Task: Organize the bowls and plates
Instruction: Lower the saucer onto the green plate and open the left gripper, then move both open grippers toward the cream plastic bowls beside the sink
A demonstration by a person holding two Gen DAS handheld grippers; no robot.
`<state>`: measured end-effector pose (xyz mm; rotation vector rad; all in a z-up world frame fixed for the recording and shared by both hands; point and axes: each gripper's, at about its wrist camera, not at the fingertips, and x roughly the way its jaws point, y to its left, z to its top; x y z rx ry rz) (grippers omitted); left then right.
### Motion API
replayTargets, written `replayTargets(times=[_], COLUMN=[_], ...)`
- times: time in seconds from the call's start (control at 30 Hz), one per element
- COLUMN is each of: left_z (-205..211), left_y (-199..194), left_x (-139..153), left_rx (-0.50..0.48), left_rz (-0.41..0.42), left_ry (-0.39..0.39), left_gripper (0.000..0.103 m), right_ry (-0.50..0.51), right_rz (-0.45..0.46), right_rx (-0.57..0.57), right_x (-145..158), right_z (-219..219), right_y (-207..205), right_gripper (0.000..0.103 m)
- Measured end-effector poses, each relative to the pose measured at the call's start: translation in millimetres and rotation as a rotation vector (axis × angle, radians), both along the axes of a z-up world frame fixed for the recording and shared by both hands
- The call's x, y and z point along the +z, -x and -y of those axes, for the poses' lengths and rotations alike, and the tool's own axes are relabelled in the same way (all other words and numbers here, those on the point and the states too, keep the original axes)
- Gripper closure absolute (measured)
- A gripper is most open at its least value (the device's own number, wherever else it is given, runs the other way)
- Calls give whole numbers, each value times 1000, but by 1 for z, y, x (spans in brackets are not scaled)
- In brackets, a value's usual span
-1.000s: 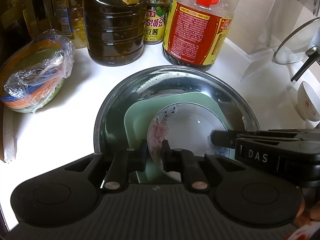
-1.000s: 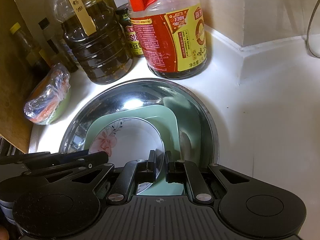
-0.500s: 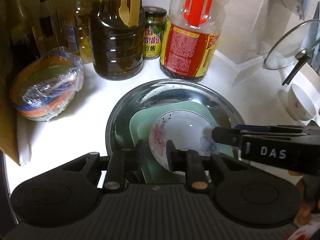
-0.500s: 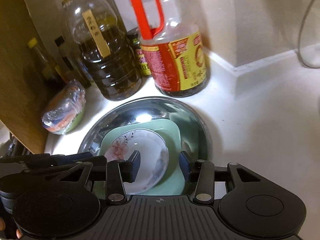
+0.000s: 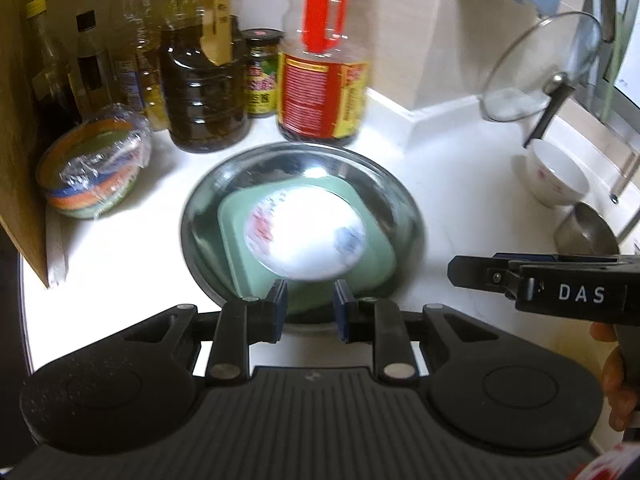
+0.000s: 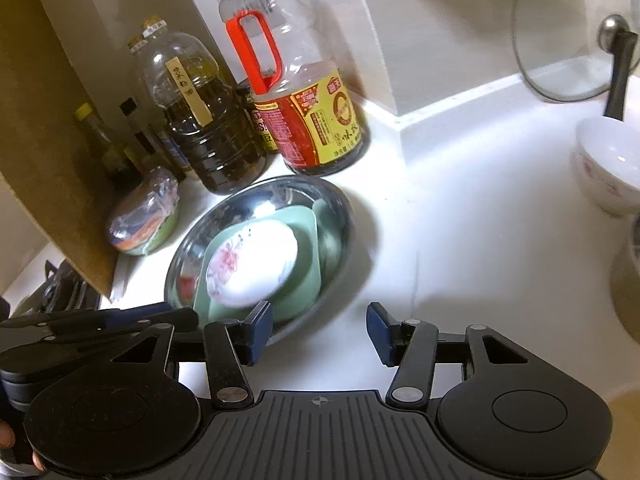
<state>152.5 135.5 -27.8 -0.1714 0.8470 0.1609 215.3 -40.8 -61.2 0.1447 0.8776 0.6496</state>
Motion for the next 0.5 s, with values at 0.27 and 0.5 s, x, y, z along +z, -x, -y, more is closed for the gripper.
replayTargets(times=[0.27, 0.5], left_z=[50, 95], left_y=[27, 53], left_x=[7, 10], left_rx=[-19, -53], left_rz=[6, 6], left_ry=[-22, -56], left_gripper=[81, 81], right_ry=[0, -12], right_rz=[31, 40], right_rx=[-18, -73], right_x=[9, 13], right_z=[48, 90], right_y=[41, 77], right_gripper=[48, 48])
